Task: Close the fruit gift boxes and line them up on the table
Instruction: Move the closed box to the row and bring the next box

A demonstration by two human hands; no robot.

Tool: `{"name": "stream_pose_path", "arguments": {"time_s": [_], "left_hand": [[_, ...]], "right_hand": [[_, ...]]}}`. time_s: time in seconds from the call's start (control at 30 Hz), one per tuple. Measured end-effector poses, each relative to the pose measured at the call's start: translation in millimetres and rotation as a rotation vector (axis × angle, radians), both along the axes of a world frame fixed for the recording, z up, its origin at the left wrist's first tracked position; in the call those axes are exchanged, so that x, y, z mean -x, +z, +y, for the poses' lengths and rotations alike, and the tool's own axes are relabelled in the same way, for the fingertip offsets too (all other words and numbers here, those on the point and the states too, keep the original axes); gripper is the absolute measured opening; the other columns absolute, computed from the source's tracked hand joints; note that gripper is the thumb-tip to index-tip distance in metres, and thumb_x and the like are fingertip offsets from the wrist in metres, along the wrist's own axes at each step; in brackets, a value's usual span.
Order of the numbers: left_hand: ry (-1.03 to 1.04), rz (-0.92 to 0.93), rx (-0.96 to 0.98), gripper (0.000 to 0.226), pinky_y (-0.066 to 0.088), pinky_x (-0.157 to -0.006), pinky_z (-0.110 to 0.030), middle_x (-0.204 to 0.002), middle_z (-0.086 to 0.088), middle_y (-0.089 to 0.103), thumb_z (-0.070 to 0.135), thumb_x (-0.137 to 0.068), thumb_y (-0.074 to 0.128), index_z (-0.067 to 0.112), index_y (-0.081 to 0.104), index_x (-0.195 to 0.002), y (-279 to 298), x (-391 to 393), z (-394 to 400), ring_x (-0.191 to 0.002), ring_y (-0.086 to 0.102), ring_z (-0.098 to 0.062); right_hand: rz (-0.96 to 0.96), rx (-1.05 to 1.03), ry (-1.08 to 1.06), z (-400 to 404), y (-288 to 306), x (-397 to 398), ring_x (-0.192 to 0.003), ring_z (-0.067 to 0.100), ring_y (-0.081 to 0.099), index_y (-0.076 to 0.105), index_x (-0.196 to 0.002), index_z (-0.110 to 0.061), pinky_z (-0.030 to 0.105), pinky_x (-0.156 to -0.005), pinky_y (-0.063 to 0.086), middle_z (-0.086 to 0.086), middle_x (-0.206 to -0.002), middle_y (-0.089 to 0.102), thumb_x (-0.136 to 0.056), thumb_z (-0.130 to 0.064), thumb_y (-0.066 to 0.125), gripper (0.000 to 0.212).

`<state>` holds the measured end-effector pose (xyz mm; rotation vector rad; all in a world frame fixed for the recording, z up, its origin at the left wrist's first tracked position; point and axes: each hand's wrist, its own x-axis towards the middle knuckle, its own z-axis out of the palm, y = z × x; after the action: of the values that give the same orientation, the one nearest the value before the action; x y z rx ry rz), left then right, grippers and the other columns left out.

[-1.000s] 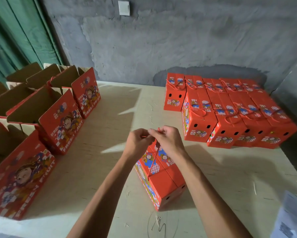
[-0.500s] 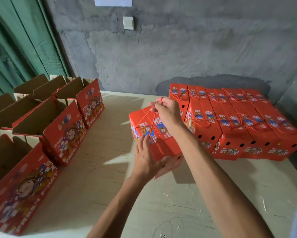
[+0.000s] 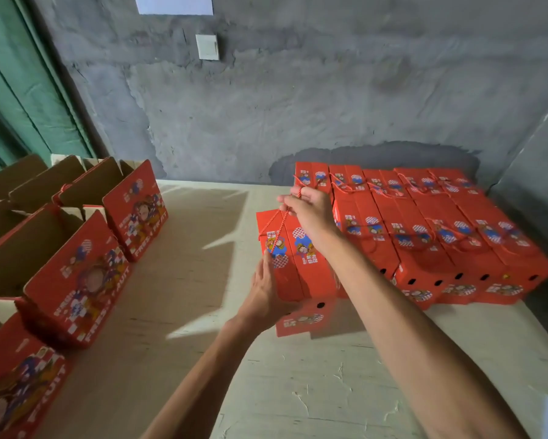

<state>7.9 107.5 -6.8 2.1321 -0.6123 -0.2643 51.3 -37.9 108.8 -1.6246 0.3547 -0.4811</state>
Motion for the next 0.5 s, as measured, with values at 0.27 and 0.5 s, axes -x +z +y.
{"name": "stream_pose_path", "arguments": {"time_s": [0.27,0.5], "left_hand": [[-0.042,0.075,0.049,0.122,0.048,-0.101,-0.037,-0.135,0.01,0.033,0.009,-0.058,0.084,0.025,0.016,-0.158,-30,-61,-52,-0.133,0.04,-0.02],[-0.034,0.114,-0.028,0.121,0.042,-0.113,-0.048,-0.155,-0.013,0.028,0.01,-0.068,0.088,0.009,0.01,-0.16,-41,-113,-102,-0.143,0.035,-0.031]], "right_hand": [[0.041,-0.054,-0.047,-57,-16,-43,-0.072,0.019,0.067,0.064,-0.113,0.012,0.036,-0.08,0.059,0.021,-0.095,0.075,-0.092,0.004,0.063,0.023],[0.074,-0.05,-0.072,-98,-39,-75,-0.082,0.019,0.071,0.061,-0.126,0.004,0.035,-0.087,0.058,0.026,-0.105,0.074,-0.089,-0.004,0.074,0.04]]}}
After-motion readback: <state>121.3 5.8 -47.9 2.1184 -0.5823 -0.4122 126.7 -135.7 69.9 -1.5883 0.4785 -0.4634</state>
